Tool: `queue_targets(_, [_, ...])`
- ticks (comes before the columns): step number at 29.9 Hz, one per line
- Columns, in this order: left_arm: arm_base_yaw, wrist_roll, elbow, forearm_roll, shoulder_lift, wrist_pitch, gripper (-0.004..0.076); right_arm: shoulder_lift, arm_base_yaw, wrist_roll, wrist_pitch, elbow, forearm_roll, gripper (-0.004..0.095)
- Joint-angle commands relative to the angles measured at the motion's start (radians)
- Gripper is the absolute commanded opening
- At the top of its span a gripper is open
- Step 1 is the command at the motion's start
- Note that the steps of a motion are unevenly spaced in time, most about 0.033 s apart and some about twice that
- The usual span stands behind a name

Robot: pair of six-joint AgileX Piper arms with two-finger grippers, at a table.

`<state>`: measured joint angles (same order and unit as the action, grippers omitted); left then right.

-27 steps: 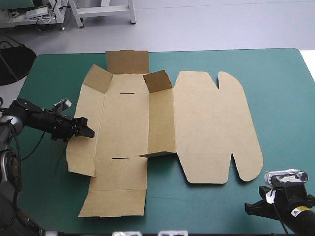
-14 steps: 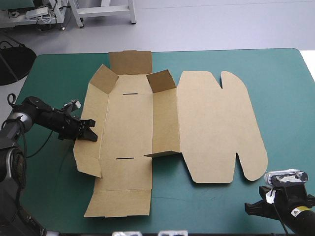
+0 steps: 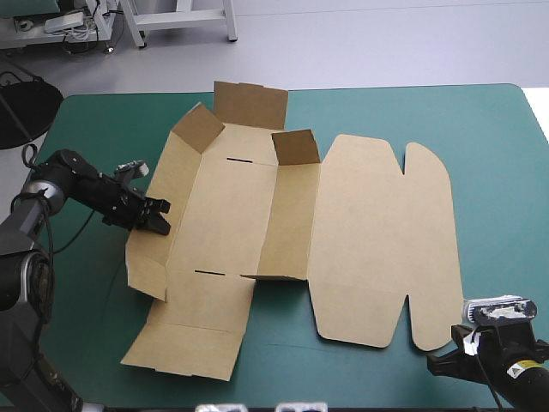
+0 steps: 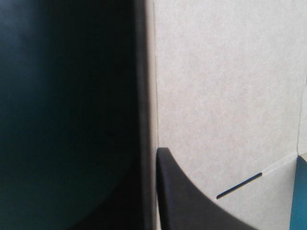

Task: Fold the box

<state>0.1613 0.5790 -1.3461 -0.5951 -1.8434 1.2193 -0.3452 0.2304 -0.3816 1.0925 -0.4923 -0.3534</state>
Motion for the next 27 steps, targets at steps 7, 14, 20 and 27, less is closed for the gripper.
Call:
queue_targets(7, [-0.169, 0.022, -0.34, 0.312, 0.065, 0.07, -0.0008, -0.008, 0.0, -0.006, -0.045, -0.023, -0.017, -0.0013])
queue_targets(14, [-0.361, 0.026, -0.507, 0.564, 0.065, -0.011, -0.0008, -0.008, 0.0, -0.006, -0.045, -0.023, -0.017, -0.0013])
queue_targets(20, [-0.498, 0.069, -0.558, 0.715, 0.065, -0.117, -0.0008, -0.008, 0.0, -0.006, -0.045, -0.023, -0.017, -0.0013])
queue_targets(27, [-0.653, 0.117, -0.564, 0.882, 0.064, -0.226, -0.0008, -0.008, 0.0, -0.006, -0.045, -0.023, -0.017, -0.0013])
